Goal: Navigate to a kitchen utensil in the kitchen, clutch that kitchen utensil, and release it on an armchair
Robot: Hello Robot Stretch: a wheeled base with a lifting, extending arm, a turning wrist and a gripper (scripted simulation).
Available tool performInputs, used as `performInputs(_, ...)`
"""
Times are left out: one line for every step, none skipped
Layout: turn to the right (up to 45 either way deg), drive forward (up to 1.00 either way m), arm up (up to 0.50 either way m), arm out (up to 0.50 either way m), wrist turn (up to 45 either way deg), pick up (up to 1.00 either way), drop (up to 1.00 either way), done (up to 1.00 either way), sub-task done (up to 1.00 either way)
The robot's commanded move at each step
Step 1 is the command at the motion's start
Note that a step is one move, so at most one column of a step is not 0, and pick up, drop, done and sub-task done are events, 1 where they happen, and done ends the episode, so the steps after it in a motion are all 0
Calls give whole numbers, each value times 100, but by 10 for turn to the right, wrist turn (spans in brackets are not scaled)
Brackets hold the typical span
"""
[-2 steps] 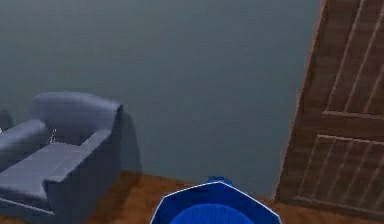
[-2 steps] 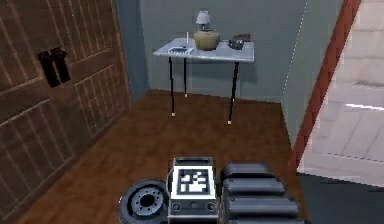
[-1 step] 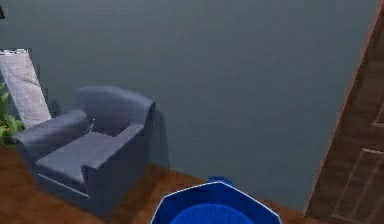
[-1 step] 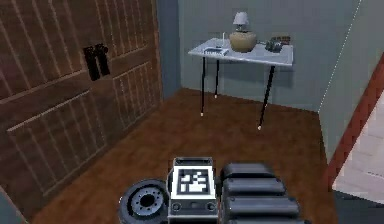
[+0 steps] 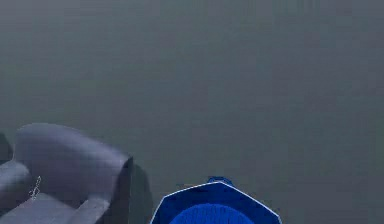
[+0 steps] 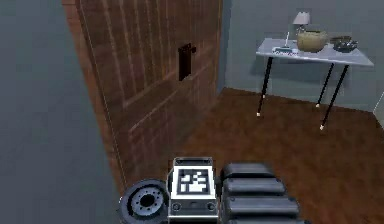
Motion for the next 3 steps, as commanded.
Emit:
performInputs(-450, 0, 0, 0, 0, 0, 0, 0, 0)
performInputs(-450, 0, 0, 0, 0, 0, 0, 0, 0)
performInputs(-210, 0, 0, 0, 0, 0, 0, 0, 0)
